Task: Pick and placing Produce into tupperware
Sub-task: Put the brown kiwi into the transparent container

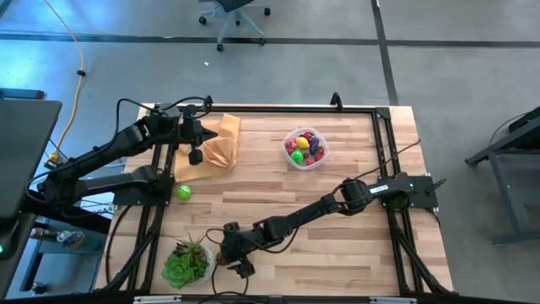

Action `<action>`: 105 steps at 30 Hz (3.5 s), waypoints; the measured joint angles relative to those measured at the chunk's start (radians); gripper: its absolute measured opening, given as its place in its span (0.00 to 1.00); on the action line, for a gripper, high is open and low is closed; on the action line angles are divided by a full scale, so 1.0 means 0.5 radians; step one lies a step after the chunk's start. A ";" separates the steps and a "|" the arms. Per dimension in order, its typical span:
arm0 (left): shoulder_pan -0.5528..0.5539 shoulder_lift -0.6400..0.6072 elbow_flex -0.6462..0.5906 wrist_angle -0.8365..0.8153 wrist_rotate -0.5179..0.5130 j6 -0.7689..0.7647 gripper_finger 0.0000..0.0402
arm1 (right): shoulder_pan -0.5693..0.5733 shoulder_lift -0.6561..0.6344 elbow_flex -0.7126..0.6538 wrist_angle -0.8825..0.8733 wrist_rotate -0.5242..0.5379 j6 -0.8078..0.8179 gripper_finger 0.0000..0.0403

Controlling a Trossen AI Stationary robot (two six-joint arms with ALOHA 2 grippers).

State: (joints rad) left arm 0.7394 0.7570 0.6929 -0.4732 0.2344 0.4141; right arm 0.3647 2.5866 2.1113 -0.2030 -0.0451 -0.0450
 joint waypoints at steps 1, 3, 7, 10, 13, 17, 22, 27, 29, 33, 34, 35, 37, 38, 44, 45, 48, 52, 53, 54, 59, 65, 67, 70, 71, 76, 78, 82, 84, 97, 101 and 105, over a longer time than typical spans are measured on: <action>-0.001 0.000 -0.001 0.001 0.000 0.001 0.01 | 0.000 0.000 0.000 -0.001 0.001 0.001 0.93; -0.001 -0.001 -0.001 0.000 0.000 0.001 0.01 | 0.000 0.002 0.000 0.003 0.001 0.005 0.93; 0.000 0.000 0.000 0.001 0.000 0.000 0.01 | 0.000 0.034 0.002 0.033 -0.033 0.030 0.93; -0.001 -0.001 -0.001 0.001 0.000 0.001 0.01 | 0.000 0.041 0.002 0.052 -0.039 0.037 0.93; 0.000 0.000 -0.001 0.000 -0.001 0.000 0.01 | 0.000 0.041 0.002 0.055 -0.038 0.038 0.92; 0.000 0.000 0.000 0.001 -0.002 0.001 0.01 | 0.000 0.041 0.002 0.053 -0.049 0.038 0.88; 0.000 0.000 0.000 0.001 -0.002 0.001 0.01 | 0.000 0.041 0.002 0.040 -0.064 0.045 0.81; 0.000 0.000 -0.001 0.001 -0.002 0.001 0.01 | -0.002 0.041 0.002 0.040 -0.064 0.046 0.78; 0.000 0.000 0.000 0.000 -0.002 0.001 0.01 | -0.007 0.041 0.002 0.039 -0.063 0.051 0.77; 0.000 0.000 -0.001 0.000 -0.002 0.001 0.01 | -0.012 0.041 0.002 0.039 -0.062 0.077 0.77; 0.000 -0.001 -0.001 0.001 -0.002 0.001 0.01 | -0.012 0.041 0.002 0.039 -0.062 0.077 0.77; 0.000 -0.001 -0.001 0.000 -0.002 0.001 0.01 | -0.012 0.041 0.002 0.039 -0.061 0.077 0.76; 0.000 0.000 -0.001 0.001 -0.002 0.001 0.01 | -0.013 0.041 0.002 0.039 -0.061 0.077 0.73; 0.000 0.000 0.000 0.001 -0.002 0.001 0.01 | -0.013 0.041 0.002 0.039 -0.061 0.077 0.72; 0.000 -0.001 0.000 0.001 -0.002 0.000 0.01 | -0.013 0.041 0.002 0.040 -0.067 0.077 0.63; 0.000 0.000 0.000 0.000 -0.002 0.001 0.01 | -0.013 0.041 0.002 0.040 -0.068 0.077 0.62; 0.000 0.000 0.000 0.000 -0.002 0.000 0.01 | -0.013 0.041 0.002 0.041 -0.068 0.076 0.60; 0.000 0.000 0.000 0.001 -0.002 0.000 0.01 | -0.013 0.041 0.002 0.041 -0.067 0.076 0.60; 0.000 0.000 0.000 0.000 -0.002 0.000 0.01 | -0.013 0.041 0.002 0.041 -0.068 0.076 0.60; 0.000 0.000 0.000 0.000 -0.002 0.000 0.01 | -0.013 0.041 0.002 0.041 -0.068 0.076 0.60; 0.000 0.000 -0.001 0.001 -0.002 0.001 0.01 | -0.013 0.041 0.002 0.031 -0.019 0.076 0.59; 0.000 0.000 0.000 0.000 -0.002 0.000 0.01 | -0.021 0.040 0.004 0.000 0.020 0.090 0.59; -0.001 0.000 -0.001 0.001 -0.002 0.000 0.01 | -0.023 0.029 0.004 -0.035 0.021 0.091 0.59; 0.000 0.000 0.000 0.001 -0.002 0.001 0.01 | -0.023 0.003 0.004 -0.111 0.052 0.091 0.59; 0.000 0.000 0.000 0.000 -0.001 0.000 0.01 | -0.023 -0.011 0.004 -0.152 0.077 0.086 0.59; 0.000 0.000 0.000 0.001 -0.002 0.001 0.01 | -0.025 -0.082 0.002 -0.280 0.197 0.012 0.59; 0.000 0.000 0.000 0.001 -0.001 0.000 0.01 | -0.036 -0.105 0.002 -0.316 0.213 0.004 0.59; 0.000 0.000 0.000 0.000 -0.002 0.000 0.01 | -0.077 -0.140 0.001 -0.431 0.213 0.006 0.59; 0.000 -0.001 0.000 0.001 -0.002 0.001 0.01 | -0.099 -0.158 0.001 -0.451 0.215 0.005 0.59; 0.000 0.000 0.000 0.000 -0.012 0.000 0.01 | -0.277 -0.362 0.002 -0.776 0.131 -0.097 0.57; 0.000 0.000 -0.001 0.002 -0.015 0.000 0.01 | -0.349 -0.453 0.001 -0.867 0.110 -0.147 0.56; -0.001 0.000 0.000 0.001 -0.015 0.001 0.01 | -0.434 -0.531 0.001 -0.969 0.078 -0.204 0.56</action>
State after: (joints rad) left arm 0.7391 0.7570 0.6929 -0.4728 0.2268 0.4145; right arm 0.1476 2.3210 2.1117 -0.6874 -0.0060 -0.1469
